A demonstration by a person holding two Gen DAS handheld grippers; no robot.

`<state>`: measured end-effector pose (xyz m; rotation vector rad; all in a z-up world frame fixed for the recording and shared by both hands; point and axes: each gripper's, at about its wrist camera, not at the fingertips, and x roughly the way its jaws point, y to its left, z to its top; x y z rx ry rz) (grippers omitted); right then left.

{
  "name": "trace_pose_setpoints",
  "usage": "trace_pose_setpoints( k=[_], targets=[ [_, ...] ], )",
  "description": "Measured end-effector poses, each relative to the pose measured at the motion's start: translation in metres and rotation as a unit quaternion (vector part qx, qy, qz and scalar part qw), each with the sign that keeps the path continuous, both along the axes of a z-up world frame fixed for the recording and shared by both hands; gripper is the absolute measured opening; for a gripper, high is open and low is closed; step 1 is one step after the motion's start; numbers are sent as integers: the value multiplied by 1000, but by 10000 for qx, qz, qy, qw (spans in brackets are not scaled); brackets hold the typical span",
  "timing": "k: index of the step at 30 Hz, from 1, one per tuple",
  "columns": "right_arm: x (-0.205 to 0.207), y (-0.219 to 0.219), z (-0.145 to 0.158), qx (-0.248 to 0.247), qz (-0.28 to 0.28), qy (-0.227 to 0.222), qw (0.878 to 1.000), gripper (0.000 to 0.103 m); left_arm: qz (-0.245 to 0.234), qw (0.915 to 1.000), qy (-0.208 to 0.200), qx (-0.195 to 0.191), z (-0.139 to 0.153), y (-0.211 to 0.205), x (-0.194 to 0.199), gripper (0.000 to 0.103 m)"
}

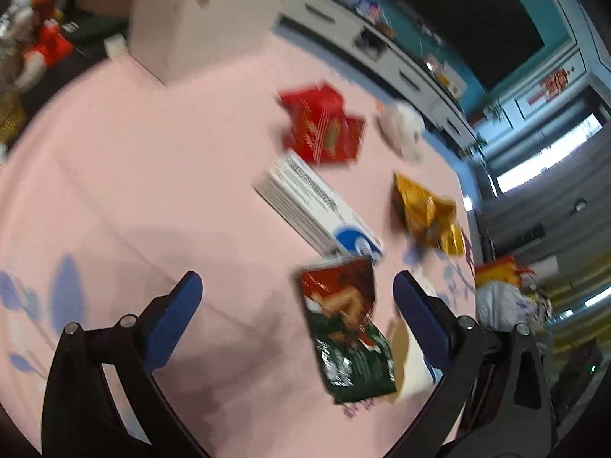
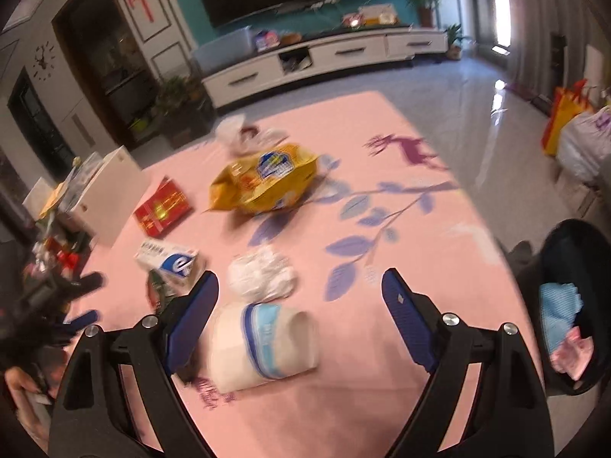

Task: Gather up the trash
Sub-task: 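Move both tools back over the table toward the remaining trash, then grasp the red-green wafer bag with the left tool while the right tool grasps the white tissue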

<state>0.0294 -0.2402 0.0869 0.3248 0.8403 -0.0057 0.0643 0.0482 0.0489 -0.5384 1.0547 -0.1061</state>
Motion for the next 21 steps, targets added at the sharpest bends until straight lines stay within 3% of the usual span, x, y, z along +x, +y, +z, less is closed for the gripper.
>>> trace_pose_setpoints(
  k=[9, 13, 17, 21],
  targets=[
    [50, 46, -10, -201, 632, 397, 9970, 81, -405, 9991, 119, 77, -19, -49, 8, 99],
    [78, 51, -39, -384, 658, 771, 9941, 67, -324, 9992, 100, 204, -26, -56, 11, 87],
    [87, 48, -59, 71, 730, 1023, 9920, 60, -414, 9986, 322, 36, -37, -59, 15, 78],
    [88, 52, -67, -66, 800, 1156, 9900, 55, -477, 9982, 343, 135, -39, -64, 14, 75]
  ],
)
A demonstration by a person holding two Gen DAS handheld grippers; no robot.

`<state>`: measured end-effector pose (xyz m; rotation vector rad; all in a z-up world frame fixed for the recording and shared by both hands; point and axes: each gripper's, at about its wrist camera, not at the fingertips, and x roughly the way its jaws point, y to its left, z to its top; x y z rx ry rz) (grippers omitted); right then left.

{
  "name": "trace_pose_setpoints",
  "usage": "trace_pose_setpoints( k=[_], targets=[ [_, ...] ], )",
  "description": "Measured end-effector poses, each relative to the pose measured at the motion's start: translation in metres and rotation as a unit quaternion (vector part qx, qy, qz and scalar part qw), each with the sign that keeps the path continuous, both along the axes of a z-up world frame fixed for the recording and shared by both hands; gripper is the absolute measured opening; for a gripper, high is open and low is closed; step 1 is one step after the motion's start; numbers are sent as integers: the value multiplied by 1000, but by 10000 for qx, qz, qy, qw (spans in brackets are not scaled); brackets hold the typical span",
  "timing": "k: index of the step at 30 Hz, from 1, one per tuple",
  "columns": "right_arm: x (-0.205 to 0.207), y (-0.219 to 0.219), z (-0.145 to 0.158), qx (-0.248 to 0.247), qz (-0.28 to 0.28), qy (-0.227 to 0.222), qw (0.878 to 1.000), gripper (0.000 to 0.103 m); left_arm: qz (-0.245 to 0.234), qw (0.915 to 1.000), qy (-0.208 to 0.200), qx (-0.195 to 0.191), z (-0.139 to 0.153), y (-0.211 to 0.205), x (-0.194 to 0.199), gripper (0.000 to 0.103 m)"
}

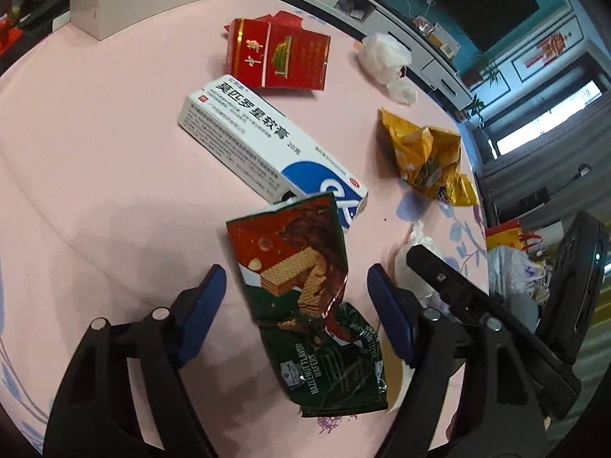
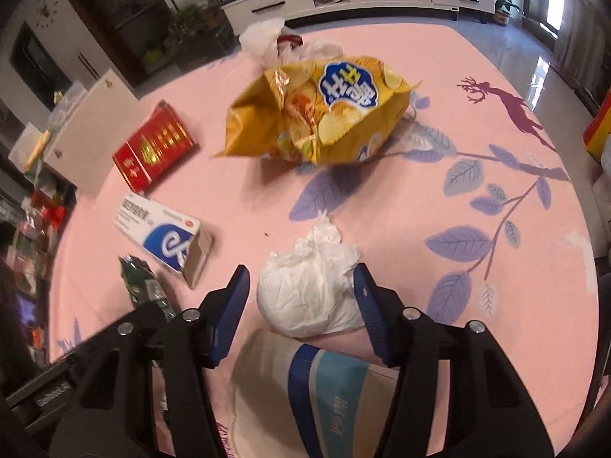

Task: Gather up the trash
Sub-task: 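Grasp the red-green wafer bag with the left tool while the right tool grasps the white tissue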

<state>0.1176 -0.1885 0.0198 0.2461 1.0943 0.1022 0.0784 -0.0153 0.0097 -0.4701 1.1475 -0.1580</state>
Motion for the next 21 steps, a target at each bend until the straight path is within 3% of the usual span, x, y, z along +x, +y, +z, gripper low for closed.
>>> trace_pose_setpoints(
  k=[6, 8, 16, 21],
  targets=[
    [-6, -9, -5, 291, -155, 85, 9994, 44, -209, 9996, -50, 156, 1, -14, -7, 70],
    [-8, -10, -5, 296, -149, 66, 9994, 42, -196, 9994, -92, 280, 1, -17, -9, 59],
    [-14, -6, -3, 175, -174, -22, 9997, 39, -241, 9985, -102, 488, 0, -18, -10, 46],
    [-20, -6, 5, 187, -231, -156, 9994, 39, -231, 9979, -260, 548, 10, -17, -16, 45]
  ],
)
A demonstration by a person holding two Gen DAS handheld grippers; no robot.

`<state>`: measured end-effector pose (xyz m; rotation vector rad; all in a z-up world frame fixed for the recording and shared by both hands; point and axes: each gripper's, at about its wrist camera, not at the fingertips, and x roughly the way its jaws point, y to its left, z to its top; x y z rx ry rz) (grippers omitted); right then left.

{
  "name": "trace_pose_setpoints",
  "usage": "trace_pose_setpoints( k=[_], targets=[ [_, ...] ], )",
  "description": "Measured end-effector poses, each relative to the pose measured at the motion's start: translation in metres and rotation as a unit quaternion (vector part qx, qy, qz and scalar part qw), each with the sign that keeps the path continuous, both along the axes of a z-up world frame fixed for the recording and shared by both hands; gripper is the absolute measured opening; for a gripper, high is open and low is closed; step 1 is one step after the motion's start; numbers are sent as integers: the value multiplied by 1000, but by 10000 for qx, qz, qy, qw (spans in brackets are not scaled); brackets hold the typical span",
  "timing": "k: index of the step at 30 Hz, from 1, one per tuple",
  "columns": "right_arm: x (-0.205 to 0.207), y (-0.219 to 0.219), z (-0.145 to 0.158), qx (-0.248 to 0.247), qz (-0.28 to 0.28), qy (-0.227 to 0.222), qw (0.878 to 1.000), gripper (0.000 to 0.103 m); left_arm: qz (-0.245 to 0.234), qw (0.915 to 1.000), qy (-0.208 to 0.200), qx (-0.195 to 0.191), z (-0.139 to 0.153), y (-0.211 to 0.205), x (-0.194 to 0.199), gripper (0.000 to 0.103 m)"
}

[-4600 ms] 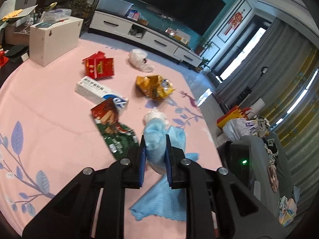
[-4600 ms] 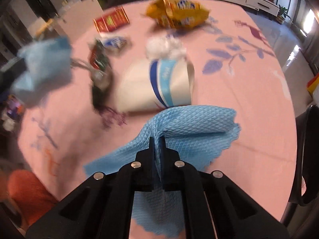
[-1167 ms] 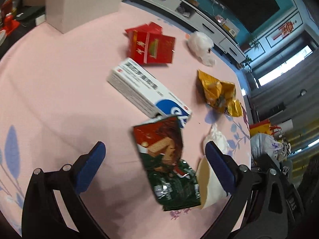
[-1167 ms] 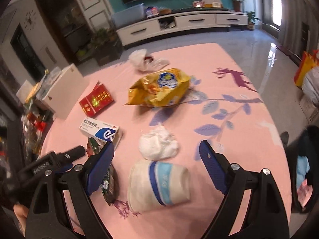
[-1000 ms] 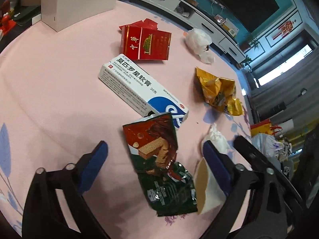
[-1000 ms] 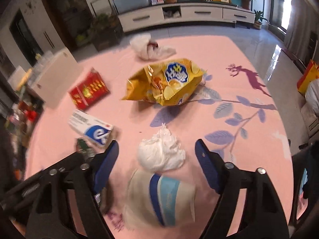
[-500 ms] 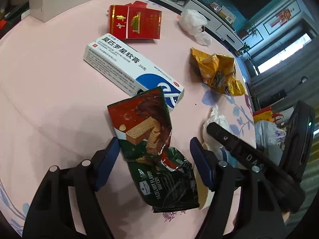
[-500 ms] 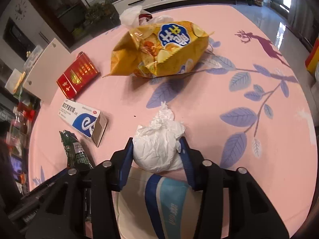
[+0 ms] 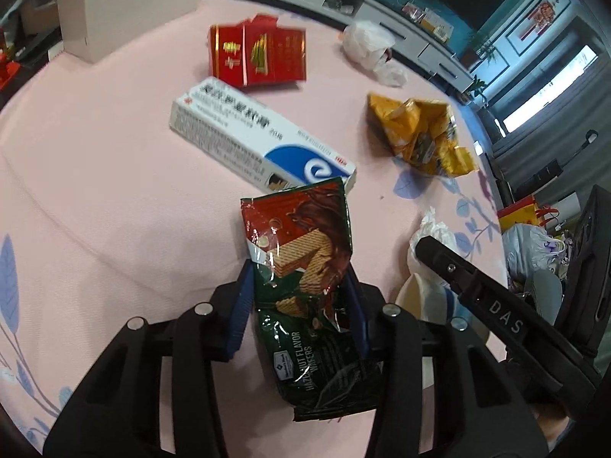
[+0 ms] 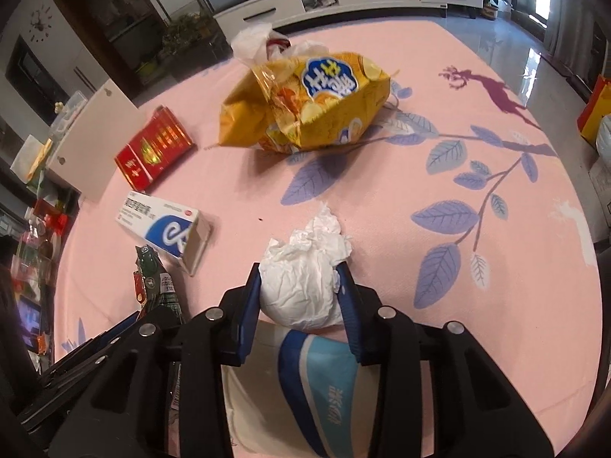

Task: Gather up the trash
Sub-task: 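Grasp the red-green wafer bag with the left tool while the right tool grasps the white tissue, then carry the wafer bag and white tissue over the black bin with both tools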

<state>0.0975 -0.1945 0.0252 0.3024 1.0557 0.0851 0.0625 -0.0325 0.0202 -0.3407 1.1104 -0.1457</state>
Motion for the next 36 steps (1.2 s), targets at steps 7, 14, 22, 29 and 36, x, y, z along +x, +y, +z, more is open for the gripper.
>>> trace_pose_setpoints(
  k=[7, 14, 22, 29, 36],
  targets=[
    [-10, 1, 22, -105, -30, -374, 9992, 39, 8, 9989, -467, -25, 30, 7, -14, 45],
    [-20, 9, 39, -273, 56, -645, 9975, 39, 20, 9975, -706, -41, 46, 12, -23, 45],
    [-27, 21, 48, -289, 263, -749, 9964, 39, 109, 9954, -933, -172, 63, 23, -27, 45],
    [-27, 21, 48, -338, 239, -741, 9964, 39, 385, 9937, -1017, -269, 70, 43, -26, 45],
    [-32, 17, 57, -341, 179, -869, 9955, 39, 791, 9894, -1202, -182, 81, 76, -25, 45]
  ],
)
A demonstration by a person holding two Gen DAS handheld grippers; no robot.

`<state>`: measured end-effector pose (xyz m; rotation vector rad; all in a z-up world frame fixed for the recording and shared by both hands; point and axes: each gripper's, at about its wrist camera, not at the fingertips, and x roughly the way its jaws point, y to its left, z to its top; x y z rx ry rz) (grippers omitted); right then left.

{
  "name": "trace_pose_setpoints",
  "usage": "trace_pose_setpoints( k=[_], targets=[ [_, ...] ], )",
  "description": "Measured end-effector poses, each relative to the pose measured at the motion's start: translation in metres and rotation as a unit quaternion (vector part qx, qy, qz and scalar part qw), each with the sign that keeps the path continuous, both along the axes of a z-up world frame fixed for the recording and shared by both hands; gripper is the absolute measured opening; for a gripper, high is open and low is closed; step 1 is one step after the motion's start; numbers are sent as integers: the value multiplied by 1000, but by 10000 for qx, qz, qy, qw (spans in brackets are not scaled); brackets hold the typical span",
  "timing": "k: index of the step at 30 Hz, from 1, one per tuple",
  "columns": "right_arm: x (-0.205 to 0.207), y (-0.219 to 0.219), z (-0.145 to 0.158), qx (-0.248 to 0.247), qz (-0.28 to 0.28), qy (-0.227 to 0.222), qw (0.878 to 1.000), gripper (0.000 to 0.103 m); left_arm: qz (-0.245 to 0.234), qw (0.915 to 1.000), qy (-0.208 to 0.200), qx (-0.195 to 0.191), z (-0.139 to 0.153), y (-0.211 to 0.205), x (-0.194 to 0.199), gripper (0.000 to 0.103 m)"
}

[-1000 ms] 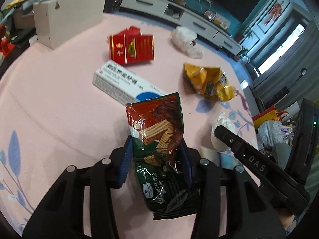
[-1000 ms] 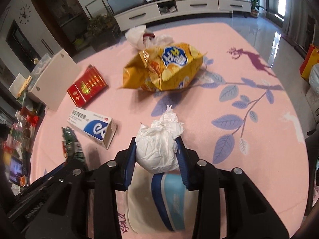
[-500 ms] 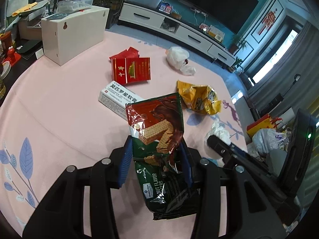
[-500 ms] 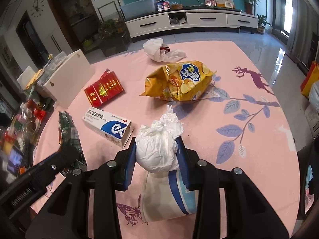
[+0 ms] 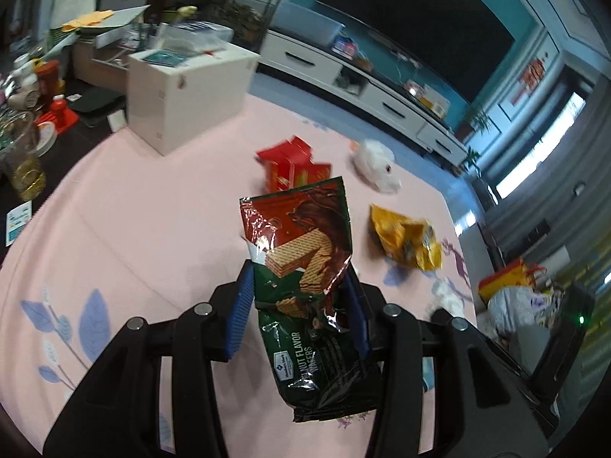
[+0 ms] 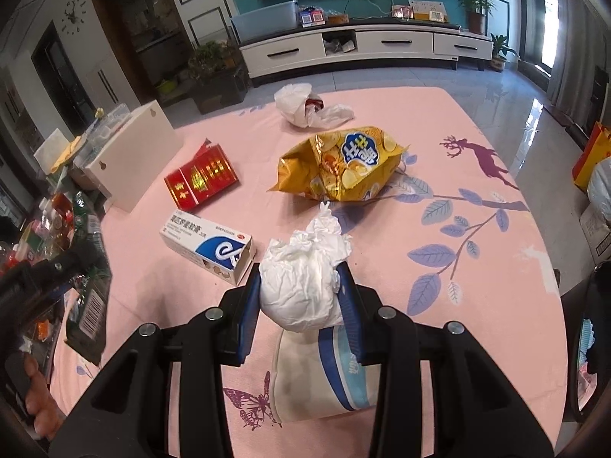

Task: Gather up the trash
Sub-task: 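Carry the wafer bag and white tissue over the black bin with both tools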

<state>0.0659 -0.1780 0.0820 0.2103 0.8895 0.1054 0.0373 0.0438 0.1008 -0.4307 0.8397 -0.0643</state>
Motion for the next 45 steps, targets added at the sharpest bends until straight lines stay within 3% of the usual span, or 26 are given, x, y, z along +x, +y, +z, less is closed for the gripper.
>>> trace_pose_setpoints(
  k=[12, 28, 36, 41, 45],
  targets=[
    [-13, -12, 25, 36, -174, -333, 9993, 39, 63, 9997, -226, -106, 17, 15, -12, 45],
    [-67, -55, 69, -254, -646, -1013, 9924, 39, -1016, 9922, -697, 186, 38, -61, -39, 45],
    [-111, -115, 94, -459, -1378, -1338, 9803, 39, -1630, 9817, -986, 10, 59, -121, -59, 45],
    [-147, -168, 111, -645, -2194, -1561, 9609, 40, -2137, 9696, -1181, -132, 67, -188, -69, 45],
    [-169, -208, 110, -639, -2761, -1456, 9479, 40, -2623, 9595, -1005, -212, 55, -247, -74, 45]
  ],
)
